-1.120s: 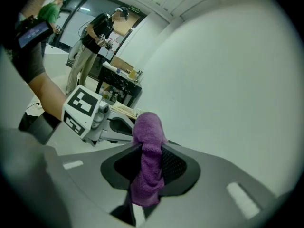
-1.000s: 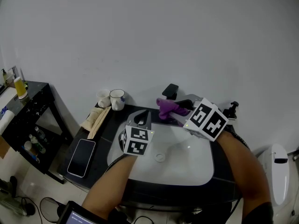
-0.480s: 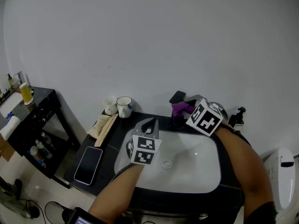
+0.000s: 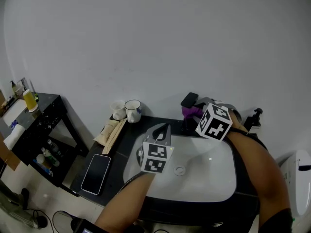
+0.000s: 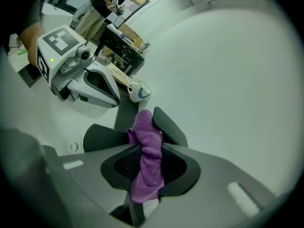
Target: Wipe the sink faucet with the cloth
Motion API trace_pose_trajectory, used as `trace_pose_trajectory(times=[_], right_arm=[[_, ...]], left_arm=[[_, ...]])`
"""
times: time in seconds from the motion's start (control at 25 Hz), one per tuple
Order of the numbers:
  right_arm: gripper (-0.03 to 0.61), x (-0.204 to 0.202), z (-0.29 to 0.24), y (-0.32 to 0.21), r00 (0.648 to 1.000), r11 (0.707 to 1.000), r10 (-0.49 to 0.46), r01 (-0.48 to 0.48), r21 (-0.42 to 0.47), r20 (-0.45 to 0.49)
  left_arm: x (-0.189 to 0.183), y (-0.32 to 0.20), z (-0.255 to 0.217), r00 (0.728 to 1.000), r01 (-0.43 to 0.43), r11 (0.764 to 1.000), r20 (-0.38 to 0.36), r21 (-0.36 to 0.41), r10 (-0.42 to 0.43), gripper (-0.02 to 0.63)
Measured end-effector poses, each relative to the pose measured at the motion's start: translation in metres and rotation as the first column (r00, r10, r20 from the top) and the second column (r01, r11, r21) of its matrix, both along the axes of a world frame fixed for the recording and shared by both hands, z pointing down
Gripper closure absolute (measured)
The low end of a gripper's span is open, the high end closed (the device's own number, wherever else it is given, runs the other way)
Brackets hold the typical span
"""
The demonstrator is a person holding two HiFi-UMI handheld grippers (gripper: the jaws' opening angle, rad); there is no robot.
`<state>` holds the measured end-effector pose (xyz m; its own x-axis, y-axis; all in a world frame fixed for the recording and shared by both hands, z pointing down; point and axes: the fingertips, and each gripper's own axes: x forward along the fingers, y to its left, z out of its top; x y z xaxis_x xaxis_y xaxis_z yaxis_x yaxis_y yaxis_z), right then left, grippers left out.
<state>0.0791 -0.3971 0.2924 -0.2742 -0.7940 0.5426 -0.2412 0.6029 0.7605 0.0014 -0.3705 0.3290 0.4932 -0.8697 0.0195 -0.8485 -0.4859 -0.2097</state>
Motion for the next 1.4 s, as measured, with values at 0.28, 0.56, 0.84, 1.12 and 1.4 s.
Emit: trace_pose_trajectory(times=[0.28, 0.56, 0.84, 1.12, 1.4], right_arm=[[0.488, -0.003, 0.001, 0.002, 1.000, 0.999, -0.008, 0.009, -0.043, 0.023], [0.492, -0.005, 0.002, 0.015, 0.996, 0.996, -0.023, 0.030, -0.081, 0.085], [0.492, -0.018, 0.004, 0.046, 0.994, 0.991, -0.076, 0.084, -0.103, 0.082], [0.489, -0.026, 0.007, 0.085, 0.987, 0.984, -0.129, 0.138, -0.109, 0.092], [0.488, -0.020, 0.037, 0.123, 0.984, 0.982, -0.168, 0.172, -0.083, 0.052]], left_arm=[[0.004, 0.001, 0.000, 0.998, -0.037, 0.999, -0.051, -0.021, 0.036, 0.595], [0.005, 0.001, 0.000, 0.997, -0.045, 0.999, -0.063, -0.026, 0.043, 0.595], [0.004, 0.002, 0.002, 0.997, -0.044, 0.998, -0.057, -0.037, 0.042, 0.595], [0.001, 0.003, 0.003, 0.999, -0.033, 0.999, -0.039, -0.031, 0.032, 0.595], [-0.019, 0.000, -0.002, 0.998, 0.020, 1.000, -0.052, -0.007, -0.020, 0.597]])
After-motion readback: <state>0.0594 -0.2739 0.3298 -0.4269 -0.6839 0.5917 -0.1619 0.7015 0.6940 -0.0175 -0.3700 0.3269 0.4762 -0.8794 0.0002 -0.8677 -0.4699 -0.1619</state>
